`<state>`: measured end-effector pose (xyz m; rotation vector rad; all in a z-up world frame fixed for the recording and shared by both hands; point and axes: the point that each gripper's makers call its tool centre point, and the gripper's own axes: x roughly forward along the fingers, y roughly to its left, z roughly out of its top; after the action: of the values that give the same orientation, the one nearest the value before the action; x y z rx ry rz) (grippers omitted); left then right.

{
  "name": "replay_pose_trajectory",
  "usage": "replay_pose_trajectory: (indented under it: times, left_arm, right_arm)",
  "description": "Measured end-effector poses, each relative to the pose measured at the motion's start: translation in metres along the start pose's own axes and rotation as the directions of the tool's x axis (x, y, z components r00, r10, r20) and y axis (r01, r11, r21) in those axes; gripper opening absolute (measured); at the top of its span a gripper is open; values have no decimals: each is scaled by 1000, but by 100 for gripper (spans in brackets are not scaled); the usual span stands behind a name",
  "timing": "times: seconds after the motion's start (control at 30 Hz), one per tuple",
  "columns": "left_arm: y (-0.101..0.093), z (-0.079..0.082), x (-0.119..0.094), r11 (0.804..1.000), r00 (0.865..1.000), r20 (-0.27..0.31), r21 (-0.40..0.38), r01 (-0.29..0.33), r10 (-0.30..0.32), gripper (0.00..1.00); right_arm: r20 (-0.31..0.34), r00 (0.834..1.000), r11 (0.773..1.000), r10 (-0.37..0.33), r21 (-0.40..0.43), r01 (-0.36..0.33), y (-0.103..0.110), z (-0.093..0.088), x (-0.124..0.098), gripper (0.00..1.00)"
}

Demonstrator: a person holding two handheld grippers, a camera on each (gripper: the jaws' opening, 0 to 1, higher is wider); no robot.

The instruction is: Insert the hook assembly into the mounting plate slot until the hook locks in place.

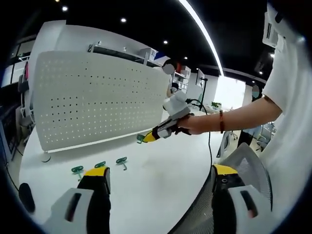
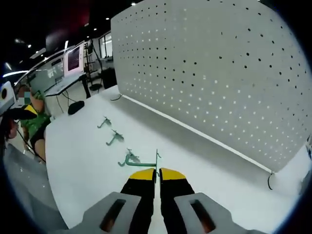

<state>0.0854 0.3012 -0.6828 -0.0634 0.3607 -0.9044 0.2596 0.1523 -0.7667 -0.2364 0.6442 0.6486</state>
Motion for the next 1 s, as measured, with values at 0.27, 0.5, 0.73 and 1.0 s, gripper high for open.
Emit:
replay_pose_trajectory:
  times: [0.27, 0.5, 0.73, 1.0]
  left_arm:
    - [-3, 6, 5, 1000, 1000, 24, -4, 11, -11, 87]
    - [-1, 14, 8, 1000, 999, 53, -25, 2, -1, 86]
    - [-6, 19, 14, 999, 997, 74, -40, 22, -19, 86]
    - [-10, 20, 18, 997, 996, 91, -76, 28, -21, 85]
  right_arm:
    - [40, 999, 1000, 2, -22, -1, 9, 13, -10, 1]
    - [63, 998, 997, 2, -78, 2, 22, 21, -18, 1]
    - [73, 997, 994, 12, -107, -4, 32, 24, -22, 1]
    - [112, 994, 992, 14, -124, 0, 43, 34, -35, 1]
